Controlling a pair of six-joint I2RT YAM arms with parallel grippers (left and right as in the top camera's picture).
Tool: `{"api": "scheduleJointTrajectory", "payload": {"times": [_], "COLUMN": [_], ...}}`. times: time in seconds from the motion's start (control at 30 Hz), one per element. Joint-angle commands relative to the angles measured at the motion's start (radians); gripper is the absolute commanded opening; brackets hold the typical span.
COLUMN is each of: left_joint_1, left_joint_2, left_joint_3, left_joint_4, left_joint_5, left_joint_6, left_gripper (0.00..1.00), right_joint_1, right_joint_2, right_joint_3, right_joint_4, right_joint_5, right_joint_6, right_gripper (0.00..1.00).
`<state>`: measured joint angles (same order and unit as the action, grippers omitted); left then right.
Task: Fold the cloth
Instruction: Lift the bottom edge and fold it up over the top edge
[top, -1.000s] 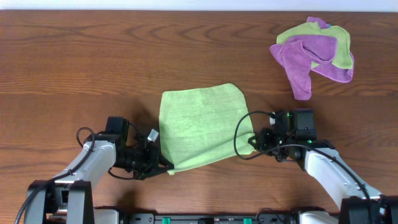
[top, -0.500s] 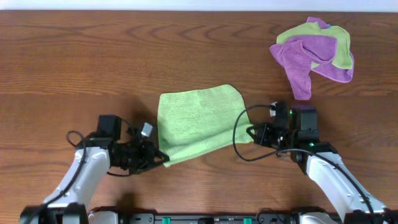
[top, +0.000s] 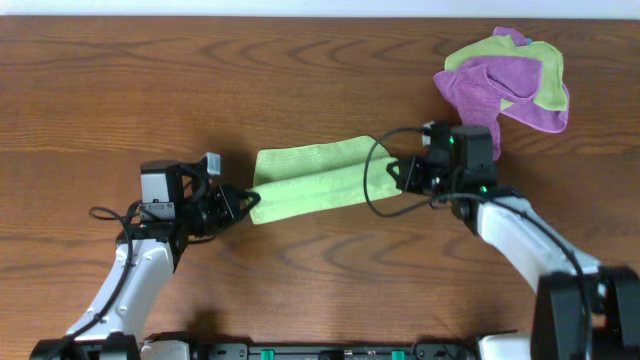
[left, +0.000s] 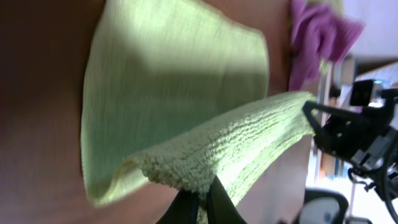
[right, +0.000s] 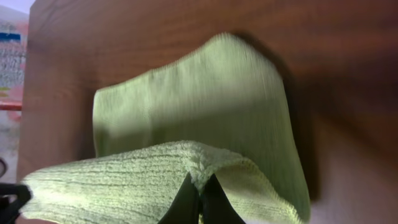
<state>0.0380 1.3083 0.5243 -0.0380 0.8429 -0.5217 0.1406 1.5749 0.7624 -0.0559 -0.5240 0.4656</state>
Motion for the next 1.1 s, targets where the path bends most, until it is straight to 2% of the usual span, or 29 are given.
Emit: {"api": "scheduleJointTrajectory", "payload": {"times": [0.0, 0.17, 0.37, 0.57, 0.8, 0.93, 1.0, 1.07], "left_joint_1": [0.012, 0.012, 0.011, 0.001, -0.032, -0.032, -0.032, -0.032], "left_joint_2": [0.044, 0.161, 0.340, 0.463, 0.523, 0.523, 0.523, 0.523], "left_joint_3": [0.011, 0.037, 0.162, 0.280, 0.289, 0.289, 0.289, 0.289], "left_joint_4": [0.069, 0.198, 0.251, 0.253, 0.216, 0.164, 0.150, 0.141], "left_joint_5": [-0.108, -0.126, -0.144, -0.145, -0.167, -0.195, -0.199, -0.199], "left_joint_6": [-0.078, -0.102, -0.084, -0.077, -0.074, -0.031, -0.013, 0.001], "left_gripper": [0.06, 0.05, 0.06, 0.06, 0.06, 0.06, 0.06, 0.06], "right_joint_1": [-0.008, -0.008, -0.008, -0.008, -0.008, -0.008, -0.008, -0.008], "right_joint_2": [0.080, 0.179, 0.264, 0.299, 0.313, 0.323, 0.326, 0.325], "right_joint_3": [0.087, 0.180, 0.248, 0.257, 0.257, 0.257, 0.257, 0.257], "right_joint_4": [-0.004, -0.008, -0.005, 0.014, 0.019, 0.019, 0.019, 0.019], "right_joint_5": [0.079, 0.100, 0.114, 0.162, 0.181, 0.192, 0.196, 0.204], "right_joint_6": [-0.053, -0.071, -0.097, -0.098, -0.105, -0.105, -0.105, -0.106], "right_gripper": [0.02, 0.01, 0.01, 0.02, 0.02, 0.02, 0.06, 0.19]}}
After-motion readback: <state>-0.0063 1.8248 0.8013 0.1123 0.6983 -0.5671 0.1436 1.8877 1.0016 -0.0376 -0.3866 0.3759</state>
